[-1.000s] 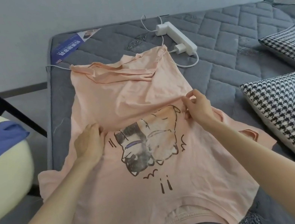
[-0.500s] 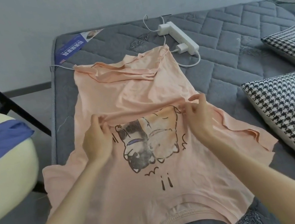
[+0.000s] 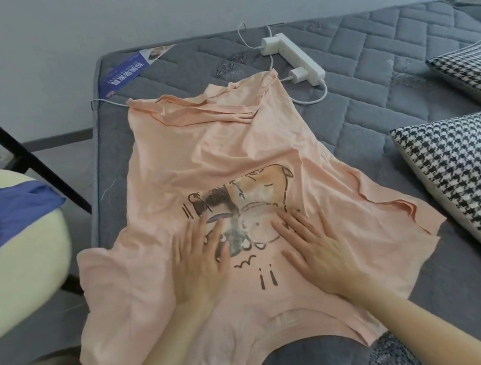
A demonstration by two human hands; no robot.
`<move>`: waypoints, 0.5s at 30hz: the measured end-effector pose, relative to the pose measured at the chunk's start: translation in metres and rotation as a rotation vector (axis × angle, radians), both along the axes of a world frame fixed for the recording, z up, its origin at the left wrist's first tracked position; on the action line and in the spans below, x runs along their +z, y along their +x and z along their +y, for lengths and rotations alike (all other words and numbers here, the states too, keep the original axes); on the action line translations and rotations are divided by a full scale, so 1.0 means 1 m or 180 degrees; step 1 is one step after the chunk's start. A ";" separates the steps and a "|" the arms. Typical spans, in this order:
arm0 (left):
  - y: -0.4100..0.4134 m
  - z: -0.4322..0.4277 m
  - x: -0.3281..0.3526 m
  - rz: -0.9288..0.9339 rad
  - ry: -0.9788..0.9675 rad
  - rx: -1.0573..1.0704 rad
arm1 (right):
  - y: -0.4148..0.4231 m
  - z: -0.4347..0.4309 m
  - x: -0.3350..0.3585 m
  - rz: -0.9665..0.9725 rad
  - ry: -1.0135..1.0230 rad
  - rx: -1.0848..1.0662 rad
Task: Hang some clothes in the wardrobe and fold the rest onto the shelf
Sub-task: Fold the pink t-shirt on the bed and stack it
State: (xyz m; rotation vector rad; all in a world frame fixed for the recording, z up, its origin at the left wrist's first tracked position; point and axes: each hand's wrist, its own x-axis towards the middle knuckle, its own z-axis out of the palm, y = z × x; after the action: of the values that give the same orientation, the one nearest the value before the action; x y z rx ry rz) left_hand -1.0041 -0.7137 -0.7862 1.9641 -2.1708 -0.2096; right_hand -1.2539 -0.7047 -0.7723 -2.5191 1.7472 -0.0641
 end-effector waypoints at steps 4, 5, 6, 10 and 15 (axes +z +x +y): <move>0.044 -0.001 -0.001 -0.0066 0.0016 0.0499 | -0.009 0.003 0.003 0.0067 0.0126 -0.0320; 0.052 -0.001 -0.001 -0.0072 0.0025 0.0580 | -0.009 0.004 0.004 0.0037 0.0146 -0.0367; 0.057 -0.002 0.001 -0.0078 0.0028 0.0647 | -0.007 0.005 0.004 -0.0006 0.0150 -0.0396; 0.071 -0.002 0.004 0.0001 0.0102 0.0815 | 0.006 0.014 0.003 -0.0446 -0.0179 -0.0504; 0.094 0.020 0.005 0.0250 0.0019 0.0858 | 0.054 0.023 -0.004 -0.1231 -0.0553 0.0316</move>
State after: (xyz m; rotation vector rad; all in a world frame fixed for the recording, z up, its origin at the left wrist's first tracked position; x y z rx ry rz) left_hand -0.9102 -0.6938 -0.7810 2.1845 -1.8355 -0.2449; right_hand -1.1996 -0.6819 -0.7766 -2.4846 1.5181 -0.6749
